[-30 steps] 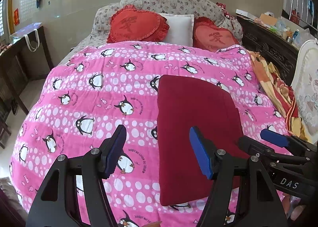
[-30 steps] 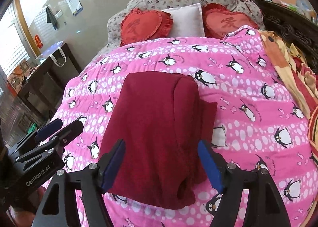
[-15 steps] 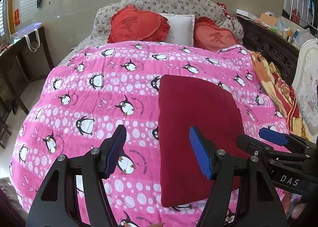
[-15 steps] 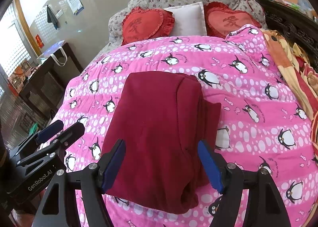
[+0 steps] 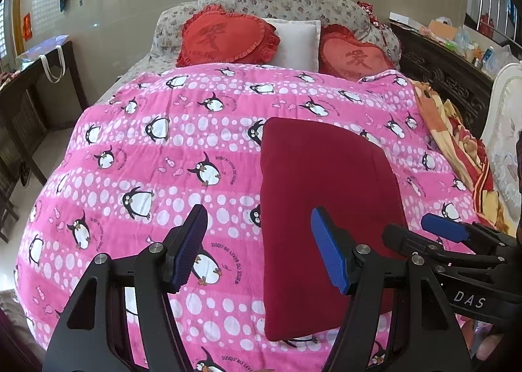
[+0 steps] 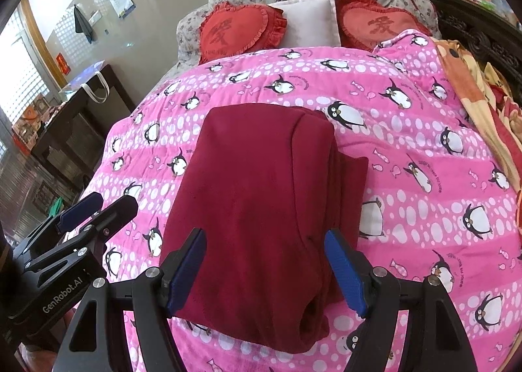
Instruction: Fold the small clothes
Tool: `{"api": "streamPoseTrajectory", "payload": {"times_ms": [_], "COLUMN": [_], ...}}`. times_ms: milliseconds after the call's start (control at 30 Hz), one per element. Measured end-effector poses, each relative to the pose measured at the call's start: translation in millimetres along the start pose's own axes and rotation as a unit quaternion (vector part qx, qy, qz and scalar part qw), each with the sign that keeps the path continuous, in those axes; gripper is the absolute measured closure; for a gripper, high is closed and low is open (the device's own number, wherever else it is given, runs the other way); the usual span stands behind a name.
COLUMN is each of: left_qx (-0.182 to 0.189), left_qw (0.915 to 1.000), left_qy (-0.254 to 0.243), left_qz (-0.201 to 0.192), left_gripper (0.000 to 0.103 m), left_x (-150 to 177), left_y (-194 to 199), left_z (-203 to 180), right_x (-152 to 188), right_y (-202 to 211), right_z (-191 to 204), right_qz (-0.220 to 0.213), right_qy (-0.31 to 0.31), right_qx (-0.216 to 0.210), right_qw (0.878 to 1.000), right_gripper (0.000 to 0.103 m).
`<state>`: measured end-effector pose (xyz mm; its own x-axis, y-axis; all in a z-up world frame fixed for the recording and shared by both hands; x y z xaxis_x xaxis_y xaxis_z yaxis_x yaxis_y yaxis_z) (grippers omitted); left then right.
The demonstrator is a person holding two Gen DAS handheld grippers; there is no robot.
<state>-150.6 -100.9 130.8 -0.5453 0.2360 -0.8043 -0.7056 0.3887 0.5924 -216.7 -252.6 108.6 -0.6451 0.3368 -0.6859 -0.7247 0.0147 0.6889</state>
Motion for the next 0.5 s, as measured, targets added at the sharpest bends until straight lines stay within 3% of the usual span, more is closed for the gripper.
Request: {"api": "streamPoseTrajectory", "payload": {"times_ms": [500], "left_qx": [-0.005], "left_qw": [1.0], "left_qy": [0.004], "left_qz": [0.006], "left_gripper": [0.037], "left_x": [5.3], "left_y": [-10.4], "left_z": [2.3], "right_x": [2.3], "right_y": [-11.4], "right_z": [1.3], "right_qz": [0.015], "right_qy": [-0.001], "right_qx": [0.0], "right_qw": [1.0], "right_gripper": [0.03]}}
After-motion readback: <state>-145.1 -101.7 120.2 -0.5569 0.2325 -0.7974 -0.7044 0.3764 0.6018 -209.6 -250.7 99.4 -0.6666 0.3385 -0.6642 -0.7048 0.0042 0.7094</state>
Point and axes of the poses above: each gripper's, at about its wrist camera, not at the fingertips, and y roughly against the way its jaws point, z to its left, x to its underside, the point moved 3 cm from there along -y, roughly the way its jaws point, and after that the axes turned 7 degrees about -z, right-handed, at the moved point
